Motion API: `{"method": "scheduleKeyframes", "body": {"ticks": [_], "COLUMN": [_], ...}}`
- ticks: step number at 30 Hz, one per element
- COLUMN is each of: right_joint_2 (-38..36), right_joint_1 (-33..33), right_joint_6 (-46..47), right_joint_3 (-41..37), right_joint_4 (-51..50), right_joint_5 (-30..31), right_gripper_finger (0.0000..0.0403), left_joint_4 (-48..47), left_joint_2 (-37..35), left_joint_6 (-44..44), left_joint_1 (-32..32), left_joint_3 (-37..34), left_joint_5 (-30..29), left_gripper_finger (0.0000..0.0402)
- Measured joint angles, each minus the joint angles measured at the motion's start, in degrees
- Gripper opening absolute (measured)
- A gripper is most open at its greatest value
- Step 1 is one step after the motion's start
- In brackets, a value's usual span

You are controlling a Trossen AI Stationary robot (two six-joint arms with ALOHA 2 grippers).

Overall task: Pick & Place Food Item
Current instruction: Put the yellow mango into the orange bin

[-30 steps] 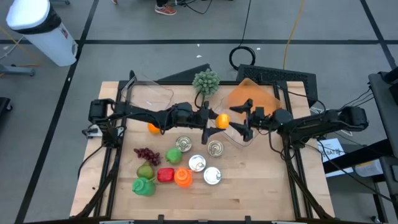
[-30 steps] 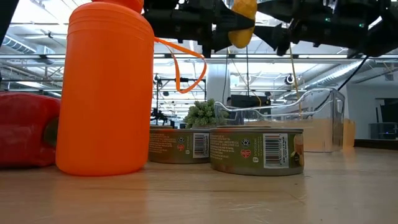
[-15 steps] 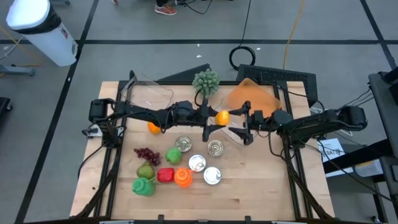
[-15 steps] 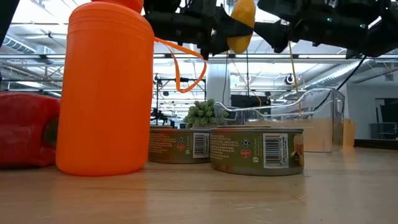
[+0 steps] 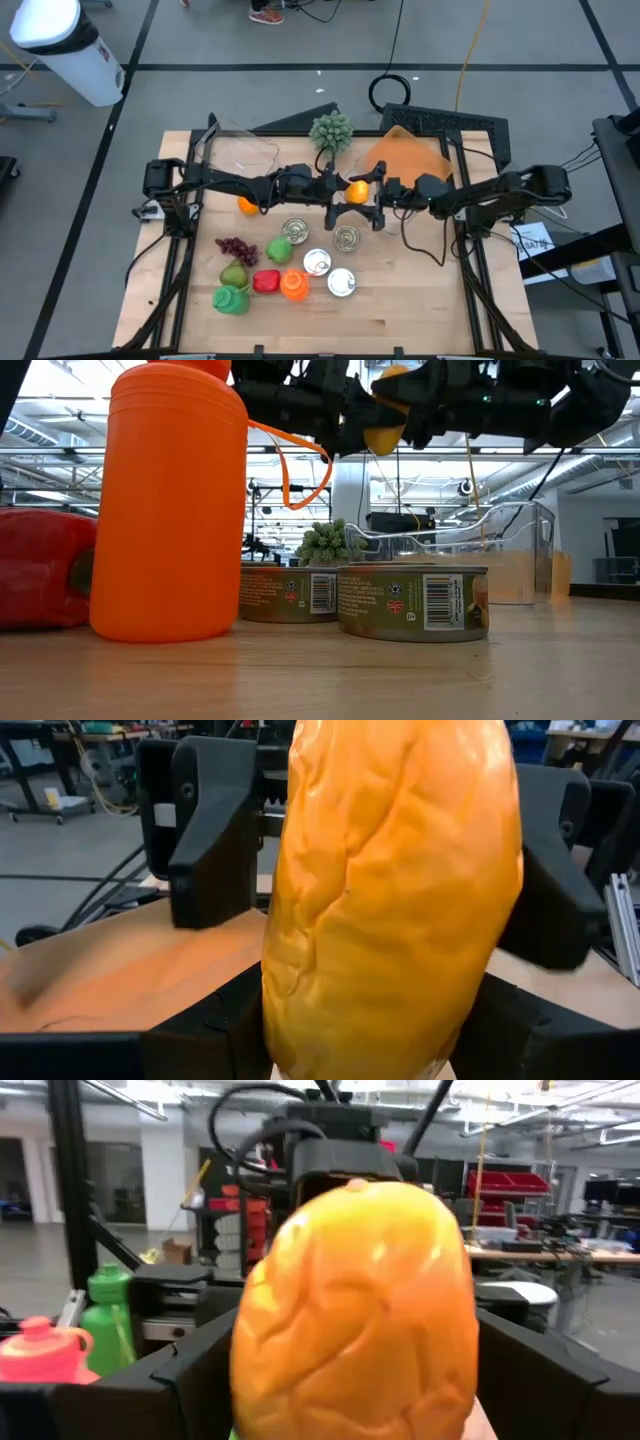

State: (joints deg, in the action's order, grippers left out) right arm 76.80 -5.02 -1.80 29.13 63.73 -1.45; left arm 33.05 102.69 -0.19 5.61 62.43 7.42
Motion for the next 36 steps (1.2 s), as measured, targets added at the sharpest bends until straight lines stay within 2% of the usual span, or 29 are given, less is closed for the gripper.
{"method": "scheduleKeyframes", "body": {"ticks": [4, 9, 16, 22, 26, 32, 36], "right_joint_2": [0.6, 0.6, -0.3, -7.0, -12.4, -18.5, -21.9], "right_joint_1": [0.0, 0.0, -0.3, -1.7, -2.6, -4.0, -6.2], "right_joint_6": [0.0, -0.9, -2.1, -2.9, -5.5, -6.2, -6.5], "right_joint_3": [0.1, 0.1, 0.1, -0.8, -1.9, -4.2, -4.6], "right_joint_4": [0.3, 0.1, -2.9, -10.0, -15.9, -25.1, -32.0], "right_joint_5": [0.1, 0.1, 0.5, 6.9, 13.3, 21.0, 30.0], "right_gripper_finger": [0.0287, 0.0209, 0.0204, 0.0207, 0.0219, 0.0204, 0.0204], "left_joint_4": [-0.2, -0.4, -4.2, -15.7, -23.8, -28.9, -29.2], "left_joint_2": [0.0, 0.0, -0.9, -7.9, -11.9, -12.7, -12.1], "left_joint_6": [0.0, -0.6, -1.0, -1.5, -2.0, -1.8, -1.9], "left_joint_1": [0.0, 0.0, 0.8, 3.1, 4.2, 3.6, 4.0], "left_joint_3": [0.0, 0.0, 0.0, -0.1, -0.1, -0.1, -0.2], "left_joint_5": [0.0, 0.0, 0.1, -0.2, -0.5, -8.5, -10.9], "left_gripper_finger": [0.0232, 0.0232, 0.0250, 0.0273, 0.0277, 0.0278, 0.0278]}}
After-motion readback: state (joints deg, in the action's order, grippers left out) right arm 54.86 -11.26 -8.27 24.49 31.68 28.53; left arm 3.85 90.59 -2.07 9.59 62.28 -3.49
